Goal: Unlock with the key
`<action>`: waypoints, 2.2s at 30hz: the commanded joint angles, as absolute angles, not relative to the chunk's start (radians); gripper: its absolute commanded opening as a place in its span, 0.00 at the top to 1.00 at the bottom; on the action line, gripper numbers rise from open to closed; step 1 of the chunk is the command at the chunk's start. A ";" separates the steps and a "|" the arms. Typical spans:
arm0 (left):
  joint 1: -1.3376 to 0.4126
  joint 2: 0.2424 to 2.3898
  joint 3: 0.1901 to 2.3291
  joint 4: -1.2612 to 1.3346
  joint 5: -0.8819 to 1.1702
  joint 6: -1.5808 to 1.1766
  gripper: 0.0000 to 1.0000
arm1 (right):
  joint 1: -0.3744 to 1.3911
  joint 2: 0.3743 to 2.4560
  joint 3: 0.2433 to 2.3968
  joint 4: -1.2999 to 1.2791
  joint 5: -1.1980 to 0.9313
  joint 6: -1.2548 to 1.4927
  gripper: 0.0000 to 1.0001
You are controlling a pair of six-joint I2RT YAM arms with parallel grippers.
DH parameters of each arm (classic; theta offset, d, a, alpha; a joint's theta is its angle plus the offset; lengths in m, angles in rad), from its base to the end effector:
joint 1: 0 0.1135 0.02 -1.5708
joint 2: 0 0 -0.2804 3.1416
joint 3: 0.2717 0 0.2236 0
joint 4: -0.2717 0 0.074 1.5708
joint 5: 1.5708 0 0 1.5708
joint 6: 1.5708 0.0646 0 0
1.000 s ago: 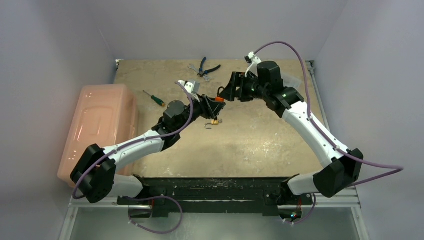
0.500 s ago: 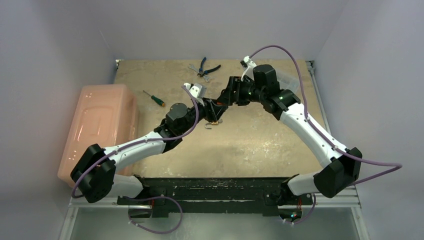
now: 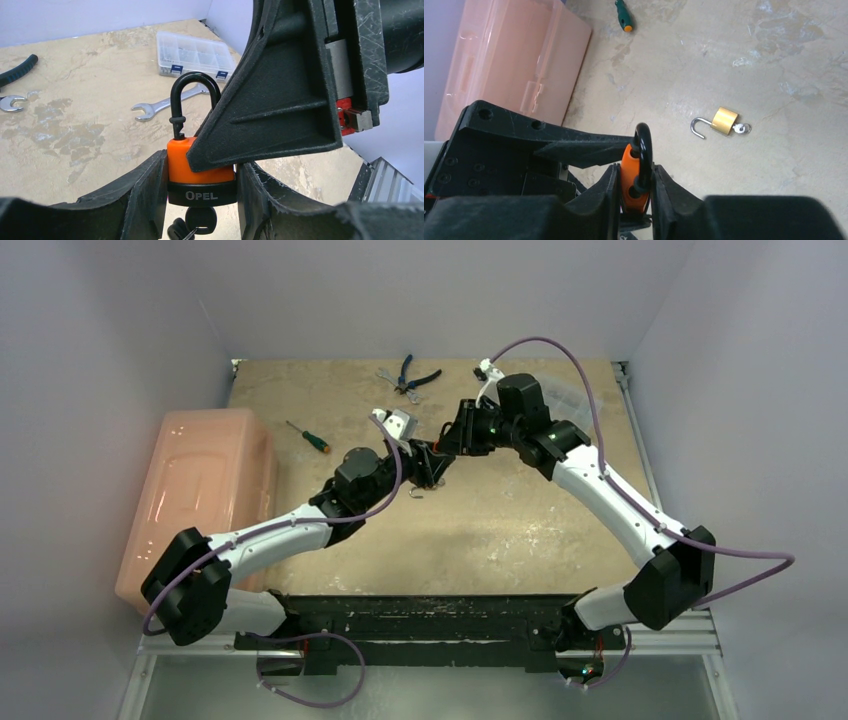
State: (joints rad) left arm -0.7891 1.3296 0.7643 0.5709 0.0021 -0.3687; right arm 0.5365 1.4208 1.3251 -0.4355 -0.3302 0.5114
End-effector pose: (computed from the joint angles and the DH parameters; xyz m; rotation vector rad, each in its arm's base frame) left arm 0.2152 -0.2170 0.3218 0.3437 1.6028 -0.9033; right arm 0.2598 0.1789 0.3615 -0.2389 2.2117 0.9535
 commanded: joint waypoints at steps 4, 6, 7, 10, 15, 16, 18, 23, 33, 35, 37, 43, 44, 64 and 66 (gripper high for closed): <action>-0.801 1.293 0.788 0.666 -0.009 -0.312 1.00 | 0.548 1.407 1.320 -0.430 -0.340 0.481 1.00; -0.801 1.292 0.795 0.655 0.006 -0.301 0.89 | 0.549 1.395 1.308 -0.410 -0.336 0.477 1.00; -0.801 1.289 0.799 0.648 0.028 -0.291 0.79 | 0.549 1.388 1.300 -0.397 -0.342 0.474 1.00; -0.802 1.273 0.803 0.635 0.048 -0.281 0.53 | 0.548 1.353 1.270 -0.348 -0.353 0.477 1.00; -0.801 1.243 0.810 0.601 -0.024 -0.262 0.12 | 0.546 1.265 1.204 -0.244 -0.331 0.443 1.00; -0.801 1.237 0.819 0.582 -0.033 -0.246 0.10 | 0.546 1.250 1.190 -0.224 -0.325 0.434 1.00; -0.799 1.222 0.833 0.547 -0.025 -0.215 0.09 | 0.546 1.223 1.162 -0.195 -0.303 0.423 1.00; -0.788 1.178 0.843 0.501 0.189 -0.107 0.05 | 0.535 1.159 1.119 -0.150 -0.299 0.379 1.00; -0.724 1.164 0.932 0.341 0.682 -0.014 0.17 | 0.526 0.942 1.018 -0.063 -0.429 0.229 1.00; -0.699 1.183 0.950 0.340 0.776 -0.029 0.19 | 0.526 0.893 0.985 -0.030 -0.482 0.224 1.00; -0.675 1.202 0.962 0.348 0.819 -0.051 0.21 | 0.526 0.864 0.961 -0.006 -0.534 0.224 1.00; -0.654 1.229 0.966 0.408 0.906 -0.104 0.23 | 0.526 0.822 0.914 0.056 -0.644 0.230 1.00; -0.655 1.237 0.964 0.423 0.918 -0.115 0.25 | 0.526 0.819 0.908 0.068 -0.657 0.235 1.00; -0.655 1.302 0.931 0.650 1.024 -0.307 0.49 | 0.526 0.857 0.899 0.119 -0.723 0.252 1.00; -0.656 1.310 0.927 0.667 1.029 -0.325 0.51 | 0.526 0.856 0.896 0.125 -0.724 0.255 1.00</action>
